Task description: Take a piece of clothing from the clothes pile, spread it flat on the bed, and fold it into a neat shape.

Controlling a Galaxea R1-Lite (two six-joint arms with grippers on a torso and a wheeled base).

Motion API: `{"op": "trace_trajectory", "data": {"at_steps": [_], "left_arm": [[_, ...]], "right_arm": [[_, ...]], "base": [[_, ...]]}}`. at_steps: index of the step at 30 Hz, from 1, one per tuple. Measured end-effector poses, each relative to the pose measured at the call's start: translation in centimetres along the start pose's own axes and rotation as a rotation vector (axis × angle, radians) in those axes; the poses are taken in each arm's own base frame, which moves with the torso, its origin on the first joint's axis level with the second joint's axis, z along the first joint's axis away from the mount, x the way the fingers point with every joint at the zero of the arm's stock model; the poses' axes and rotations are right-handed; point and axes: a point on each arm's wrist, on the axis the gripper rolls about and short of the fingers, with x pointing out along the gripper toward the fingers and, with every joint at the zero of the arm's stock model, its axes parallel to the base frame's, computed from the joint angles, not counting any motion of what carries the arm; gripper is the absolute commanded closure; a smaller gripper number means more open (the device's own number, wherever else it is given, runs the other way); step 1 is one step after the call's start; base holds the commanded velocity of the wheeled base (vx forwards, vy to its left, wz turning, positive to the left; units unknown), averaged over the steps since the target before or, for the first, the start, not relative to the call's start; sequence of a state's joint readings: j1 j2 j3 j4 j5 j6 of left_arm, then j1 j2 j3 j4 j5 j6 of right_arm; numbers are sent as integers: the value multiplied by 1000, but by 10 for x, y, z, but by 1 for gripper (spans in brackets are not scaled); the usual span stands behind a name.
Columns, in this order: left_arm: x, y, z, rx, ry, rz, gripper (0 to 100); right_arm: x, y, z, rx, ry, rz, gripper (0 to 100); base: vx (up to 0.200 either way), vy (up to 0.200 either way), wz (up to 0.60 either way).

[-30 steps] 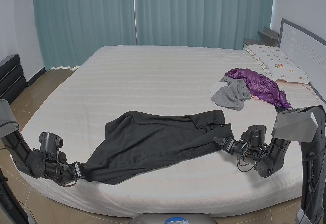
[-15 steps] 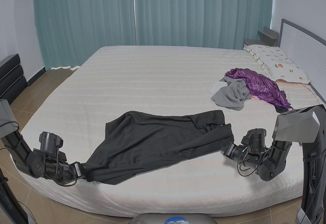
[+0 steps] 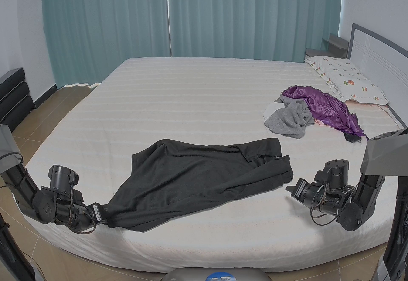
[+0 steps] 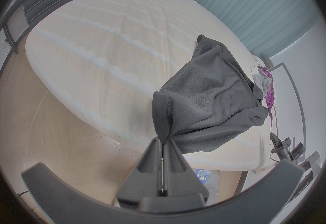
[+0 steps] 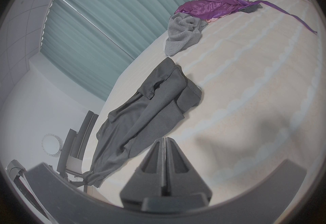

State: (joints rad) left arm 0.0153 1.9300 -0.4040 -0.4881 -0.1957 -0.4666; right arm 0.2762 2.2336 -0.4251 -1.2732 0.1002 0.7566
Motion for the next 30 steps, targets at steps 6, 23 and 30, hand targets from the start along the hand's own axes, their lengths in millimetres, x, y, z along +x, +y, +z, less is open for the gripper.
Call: {"op": "trace_trajectory", "data": {"at_steps": [6, 23, 30], "left_arm": [[0, 0, 0, 1, 0, -1, 100], [0, 0, -1, 1, 4, 0, 100], [1, 0, -1, 1, 6, 1, 100]], "right_arm": [[-3, 1, 1, -2, -2, 0, 0], [72, 3, 8, 59, -1, -4, 100], [77, -1, 8, 72, -1, -14, 100]], "base": [[0, 0, 0], [0, 0, 0], [0, 0, 0]]}}
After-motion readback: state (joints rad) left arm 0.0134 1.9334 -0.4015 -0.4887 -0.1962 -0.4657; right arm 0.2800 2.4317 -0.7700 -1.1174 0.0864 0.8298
